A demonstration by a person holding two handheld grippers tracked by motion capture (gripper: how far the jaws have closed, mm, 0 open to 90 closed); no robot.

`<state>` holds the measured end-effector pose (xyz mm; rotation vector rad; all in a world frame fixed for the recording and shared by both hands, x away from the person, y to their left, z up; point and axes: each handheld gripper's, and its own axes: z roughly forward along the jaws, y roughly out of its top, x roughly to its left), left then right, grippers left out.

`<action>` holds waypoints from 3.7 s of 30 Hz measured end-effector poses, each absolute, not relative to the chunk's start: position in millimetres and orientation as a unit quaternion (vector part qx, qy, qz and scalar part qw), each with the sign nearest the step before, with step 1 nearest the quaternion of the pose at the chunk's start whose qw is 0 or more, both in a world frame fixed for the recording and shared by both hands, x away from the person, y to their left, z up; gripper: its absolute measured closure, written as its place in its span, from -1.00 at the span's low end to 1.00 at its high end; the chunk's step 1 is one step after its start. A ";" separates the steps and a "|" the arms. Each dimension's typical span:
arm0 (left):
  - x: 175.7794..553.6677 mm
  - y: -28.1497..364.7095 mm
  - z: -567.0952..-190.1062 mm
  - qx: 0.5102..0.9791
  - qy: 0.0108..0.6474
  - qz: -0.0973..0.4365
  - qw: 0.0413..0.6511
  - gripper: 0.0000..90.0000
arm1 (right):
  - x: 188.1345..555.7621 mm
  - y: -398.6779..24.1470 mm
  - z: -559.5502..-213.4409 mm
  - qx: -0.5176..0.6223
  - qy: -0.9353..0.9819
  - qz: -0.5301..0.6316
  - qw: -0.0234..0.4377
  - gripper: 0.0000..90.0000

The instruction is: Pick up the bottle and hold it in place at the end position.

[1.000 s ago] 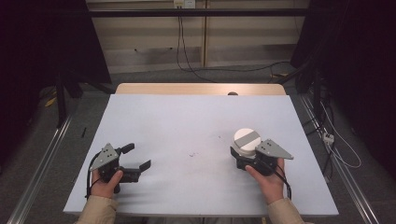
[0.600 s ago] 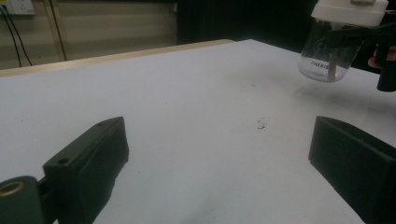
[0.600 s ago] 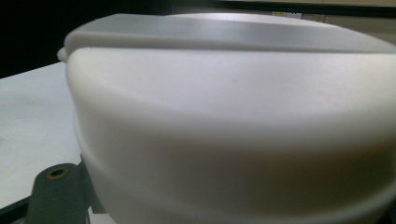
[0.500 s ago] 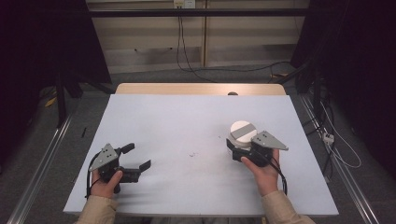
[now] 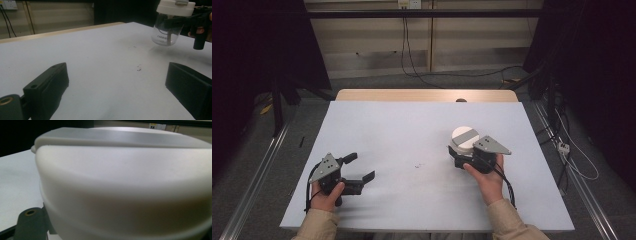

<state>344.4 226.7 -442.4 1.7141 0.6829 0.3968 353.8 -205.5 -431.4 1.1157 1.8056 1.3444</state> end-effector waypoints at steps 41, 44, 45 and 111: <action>343.0 227.4 -442.2 0.730 0.290 0.167 0.596 -0.91 | 393.4 -170.6 -428.5 0.412 0.693 0.511 0.298 -0.59; 342.0 227.2 -441.8 0.731 0.288 0.166 0.597 -0.91 | 398.1 -163.0 -427.6 0.409 0.695 0.513 0.295 -0.59; 341.8 226.8 -441.6 0.730 0.286 0.167 0.598 -0.91 | 401.4 -157.9 -426.5 0.407 0.694 0.516 0.294 -0.59; 343.3 224.1 -442.4 0.737 0.279 0.163 0.593 -0.91 | 428.8 -123.2 -456.5 0.400 0.717 0.506 0.266 -0.62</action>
